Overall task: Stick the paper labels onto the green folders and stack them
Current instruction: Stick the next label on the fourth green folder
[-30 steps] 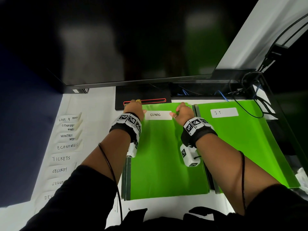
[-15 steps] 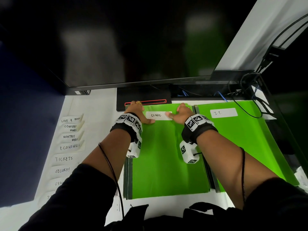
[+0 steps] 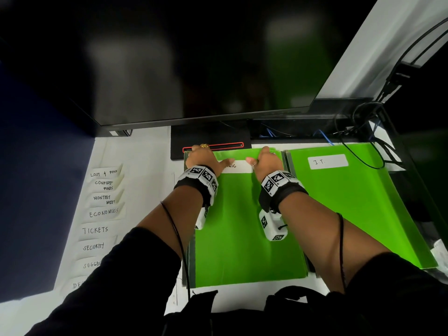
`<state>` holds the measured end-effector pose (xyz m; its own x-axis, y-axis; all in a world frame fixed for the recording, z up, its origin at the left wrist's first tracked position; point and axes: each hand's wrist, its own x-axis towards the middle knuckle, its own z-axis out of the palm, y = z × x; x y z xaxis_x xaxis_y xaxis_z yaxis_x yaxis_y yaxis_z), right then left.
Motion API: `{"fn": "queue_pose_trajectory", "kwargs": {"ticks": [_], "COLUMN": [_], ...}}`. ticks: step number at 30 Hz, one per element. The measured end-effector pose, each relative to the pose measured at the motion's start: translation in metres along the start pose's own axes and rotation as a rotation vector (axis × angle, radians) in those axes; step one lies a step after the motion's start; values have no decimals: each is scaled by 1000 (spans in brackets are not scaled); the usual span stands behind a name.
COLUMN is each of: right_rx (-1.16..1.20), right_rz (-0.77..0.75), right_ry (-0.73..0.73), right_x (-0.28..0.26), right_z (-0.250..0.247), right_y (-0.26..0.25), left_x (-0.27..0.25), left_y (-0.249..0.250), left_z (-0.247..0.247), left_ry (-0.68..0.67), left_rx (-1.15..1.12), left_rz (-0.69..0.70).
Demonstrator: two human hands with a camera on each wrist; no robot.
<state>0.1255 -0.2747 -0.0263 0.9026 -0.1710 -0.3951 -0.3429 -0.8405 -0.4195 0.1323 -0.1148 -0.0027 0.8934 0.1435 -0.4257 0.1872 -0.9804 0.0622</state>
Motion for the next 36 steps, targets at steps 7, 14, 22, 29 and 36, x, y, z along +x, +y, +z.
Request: {"fn": "queue_pose_trajectory", "kwargs": {"ticks": [7,14,22,29,36], "right_rx": [44,23,104,70,177], "right_rz": [-54,-68,24,5,-55], "right_ry": [-15,-165,-158,-151,-81], "right_x": [5,3,-2,0,-1], "right_z": [-5,-13,-9,-15,-11], "right_y": [12,16,2,5,18], "left_x": [6,5,5,11,7], "left_y": [-7,-15,-19,-23,-35], "left_z": [-9,-4,3,11,11], "left_ry": [-53,-95,-41,12,68], "left_rx": [4,80,-28,-146,-372], "left_rz": [53,131,113,114,183]}}
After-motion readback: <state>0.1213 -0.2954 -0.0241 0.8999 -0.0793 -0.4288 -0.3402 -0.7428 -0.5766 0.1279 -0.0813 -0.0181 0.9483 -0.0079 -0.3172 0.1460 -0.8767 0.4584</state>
